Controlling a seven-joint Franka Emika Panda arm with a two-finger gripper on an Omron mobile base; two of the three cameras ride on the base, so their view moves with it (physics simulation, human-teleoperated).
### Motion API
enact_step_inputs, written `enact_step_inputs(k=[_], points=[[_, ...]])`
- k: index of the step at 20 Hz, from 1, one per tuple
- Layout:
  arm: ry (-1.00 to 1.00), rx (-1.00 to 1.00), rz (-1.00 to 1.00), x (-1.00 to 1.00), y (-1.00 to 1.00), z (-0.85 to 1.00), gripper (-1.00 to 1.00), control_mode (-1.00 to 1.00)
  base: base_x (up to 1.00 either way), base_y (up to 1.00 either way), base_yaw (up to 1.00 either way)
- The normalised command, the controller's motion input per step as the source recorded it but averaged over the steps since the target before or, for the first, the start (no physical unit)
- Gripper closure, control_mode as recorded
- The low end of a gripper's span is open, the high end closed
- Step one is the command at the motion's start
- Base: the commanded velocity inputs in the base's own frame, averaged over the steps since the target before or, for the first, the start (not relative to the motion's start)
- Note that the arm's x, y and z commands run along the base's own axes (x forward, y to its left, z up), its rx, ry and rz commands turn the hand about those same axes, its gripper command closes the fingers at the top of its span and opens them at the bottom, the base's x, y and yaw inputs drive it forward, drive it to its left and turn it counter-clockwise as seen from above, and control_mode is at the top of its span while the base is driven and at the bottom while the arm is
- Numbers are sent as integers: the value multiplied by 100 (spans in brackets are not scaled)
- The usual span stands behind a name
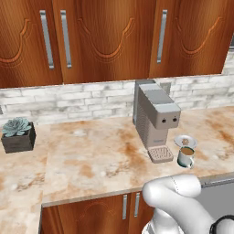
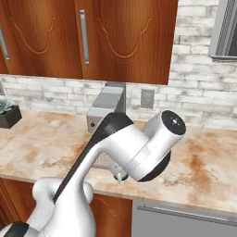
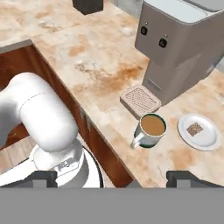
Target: Take a sugar cube from the saucer and place it inside the coffee. Then, grab milk from the fridge and place it next to the coffee on the counter to sweeten the coffee.
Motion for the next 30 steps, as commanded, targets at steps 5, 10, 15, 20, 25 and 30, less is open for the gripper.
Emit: enact_step_inputs(k=[5, 10, 15, 20, 25, 30], points=[[-8, 19, 37, 69, -73, -53, -100, -100, 0, 0, 0], [-4, 22, 14, 86, -5, -63, -100, -100, 0, 0, 0], [0, 2, 0, 63, 1, -45, -100, -100, 0, 0, 0], [0, 0, 0, 46, 4, -40, -100, -100, 0, 0, 0], [-3, -2, 0, 57, 7, -45, -100, -100, 0, 0, 0], [-1, -2, 0, 64, 13, -50, -100, -100, 0, 0, 0]])
